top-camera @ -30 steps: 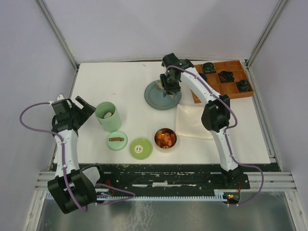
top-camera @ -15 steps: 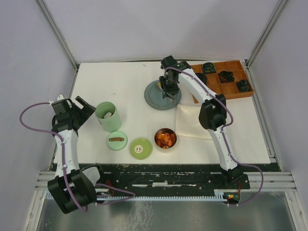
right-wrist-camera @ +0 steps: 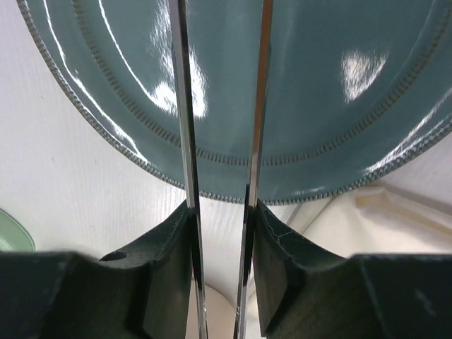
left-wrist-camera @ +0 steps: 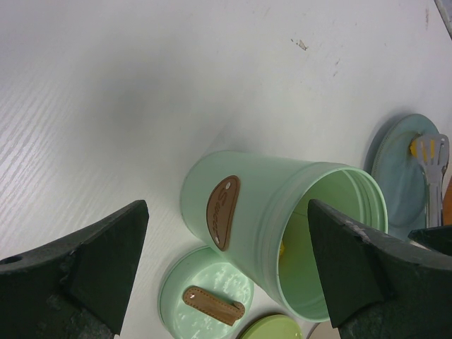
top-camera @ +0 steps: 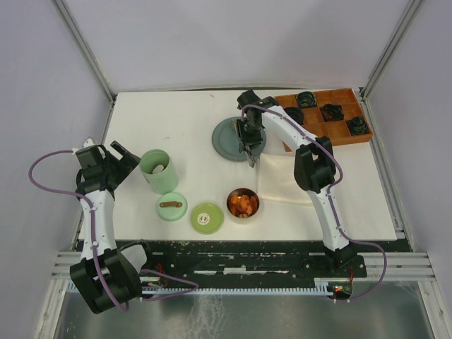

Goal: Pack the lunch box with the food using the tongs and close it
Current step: Pick up the fake food from the plate.

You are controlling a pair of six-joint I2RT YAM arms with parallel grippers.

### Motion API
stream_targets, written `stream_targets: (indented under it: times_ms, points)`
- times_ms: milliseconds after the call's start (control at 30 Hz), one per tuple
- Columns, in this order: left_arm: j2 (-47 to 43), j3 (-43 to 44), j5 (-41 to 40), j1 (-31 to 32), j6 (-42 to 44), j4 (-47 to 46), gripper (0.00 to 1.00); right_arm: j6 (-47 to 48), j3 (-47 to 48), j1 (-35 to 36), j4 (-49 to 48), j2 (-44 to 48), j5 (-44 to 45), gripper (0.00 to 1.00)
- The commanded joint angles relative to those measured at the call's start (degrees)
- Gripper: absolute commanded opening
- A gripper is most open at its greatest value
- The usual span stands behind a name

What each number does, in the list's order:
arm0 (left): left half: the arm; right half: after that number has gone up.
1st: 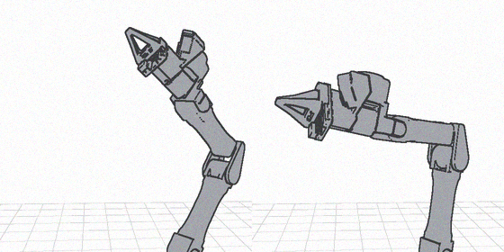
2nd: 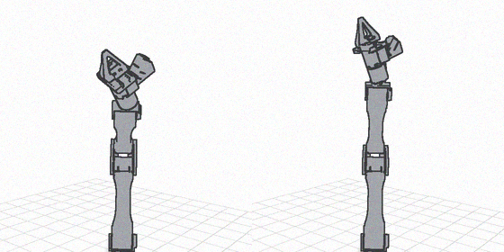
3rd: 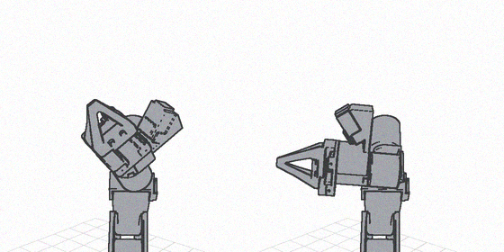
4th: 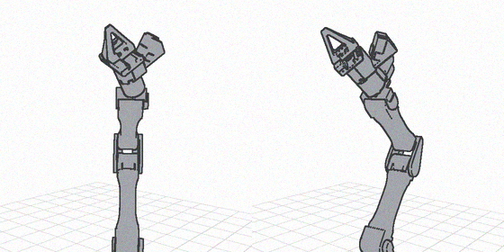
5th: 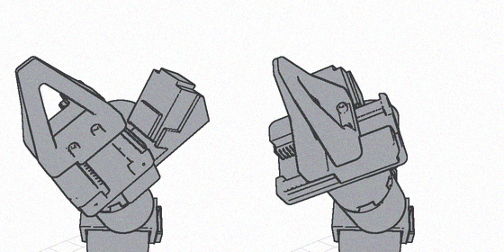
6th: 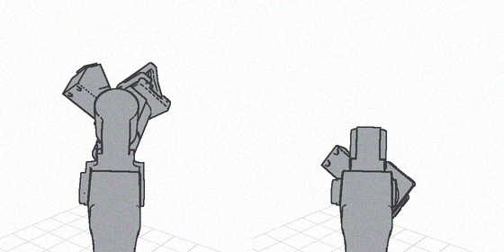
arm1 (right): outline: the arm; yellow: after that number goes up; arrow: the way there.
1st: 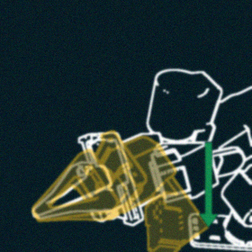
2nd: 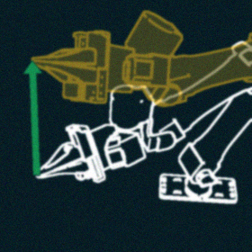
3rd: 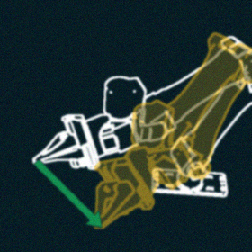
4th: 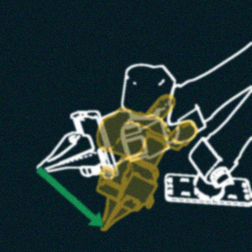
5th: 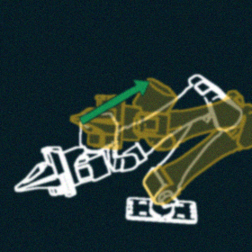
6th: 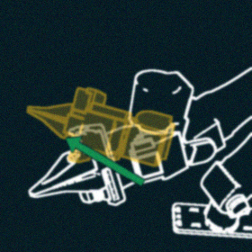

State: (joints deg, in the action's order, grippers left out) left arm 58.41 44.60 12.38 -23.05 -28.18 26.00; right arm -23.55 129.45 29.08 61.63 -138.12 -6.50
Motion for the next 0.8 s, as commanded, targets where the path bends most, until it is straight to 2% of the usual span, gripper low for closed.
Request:
stream_targets:
  times_ms: [0, 267, 767]
  points:
    - [-0.3, 0.0, 0.7, -0.1, -1.3, -2.4, 1.0, -3.6, -6.8, -0.3, -5.6, 10.8, -1.5, 0.41]
    - [-0.5, -0.1, 0.9, -0.2, -1.4, -2.5, 1.0, -4.0, -17.1, -0.3, -9.5, 19.1, -4.7, 0.4]
    - [-0.6, -0.1, 0.8, -0.2, -1.3, -2.5, 1.0, -4.2, -17.7, -0.3, -10.6, 23.6, -14.2, 0.4]
